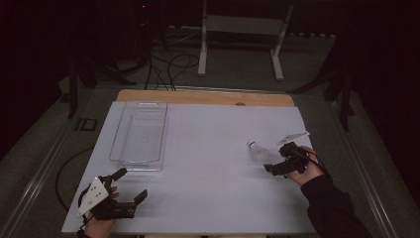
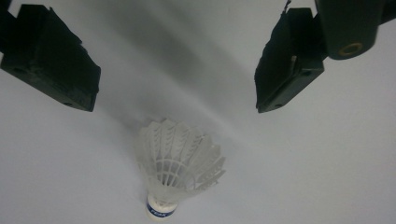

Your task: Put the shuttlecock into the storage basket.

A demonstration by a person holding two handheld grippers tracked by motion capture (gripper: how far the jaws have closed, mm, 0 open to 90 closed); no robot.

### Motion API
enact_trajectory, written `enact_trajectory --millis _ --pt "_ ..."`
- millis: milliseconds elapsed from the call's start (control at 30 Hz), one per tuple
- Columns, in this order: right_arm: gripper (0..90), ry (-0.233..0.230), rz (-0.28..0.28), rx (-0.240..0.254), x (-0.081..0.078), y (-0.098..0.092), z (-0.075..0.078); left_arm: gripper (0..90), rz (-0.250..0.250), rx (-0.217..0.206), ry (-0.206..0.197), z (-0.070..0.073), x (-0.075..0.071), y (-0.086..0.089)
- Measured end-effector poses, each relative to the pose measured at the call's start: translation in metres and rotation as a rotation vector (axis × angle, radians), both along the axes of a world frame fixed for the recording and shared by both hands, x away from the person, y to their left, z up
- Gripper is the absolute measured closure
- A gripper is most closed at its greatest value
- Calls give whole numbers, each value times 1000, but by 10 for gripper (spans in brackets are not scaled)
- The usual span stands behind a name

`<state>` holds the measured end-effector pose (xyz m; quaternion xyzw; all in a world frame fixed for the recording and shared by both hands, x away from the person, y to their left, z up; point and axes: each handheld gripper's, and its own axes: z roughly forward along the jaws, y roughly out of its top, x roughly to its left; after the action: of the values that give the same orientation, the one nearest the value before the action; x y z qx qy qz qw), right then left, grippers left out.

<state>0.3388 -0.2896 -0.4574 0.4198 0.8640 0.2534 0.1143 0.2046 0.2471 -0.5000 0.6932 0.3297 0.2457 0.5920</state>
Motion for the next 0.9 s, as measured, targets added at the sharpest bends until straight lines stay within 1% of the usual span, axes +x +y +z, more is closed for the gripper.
enact_trajectory --millis 133,167,267,333,367,433,500,600,633,700,733,800,900 --pt "158 34 11 -13 7 2 -4 5 -2 2 1 0 0 0" --pt "158 55 16 -19 8 3 -5 5 -2 2 1 0 0 0" --pt "162 78 18 -34 13 5 -8 5 -3 3 0 0 0 0" --pt "162 82 18 -37 14 5 -9 5 -3 3 0 0 0 0" --pt "170 94 16 -49 18 6 -10 5 -4 2 1 0 0 -1" --pt "175 102 15 -51 20 7 -11 5 -6 2 2 0 0 -1" --pt "220 118 24 -58 23 7 -11 5 -10 0 5 0 0 -1" --pt "260 135 17 -75 29 9 -12 5 -11 2 3 0 0 -2" --pt "289 137 18 -81 30 9 -12 5 -10 4 1 0 0 -2" --pt "301 143 14 -91 34 10 -11 5 -10 4 0 0 0 -1" --pt "351 149 14 -99 35 11 -11 5 -10 4 1 0 0 -1" --pt "363 151 13 -101 39 11 -10 5 -10 3 1 0 0 -1" --pt "418 160 8 -118 46 11 -9 5 -13 6 2 -1 0 -2"
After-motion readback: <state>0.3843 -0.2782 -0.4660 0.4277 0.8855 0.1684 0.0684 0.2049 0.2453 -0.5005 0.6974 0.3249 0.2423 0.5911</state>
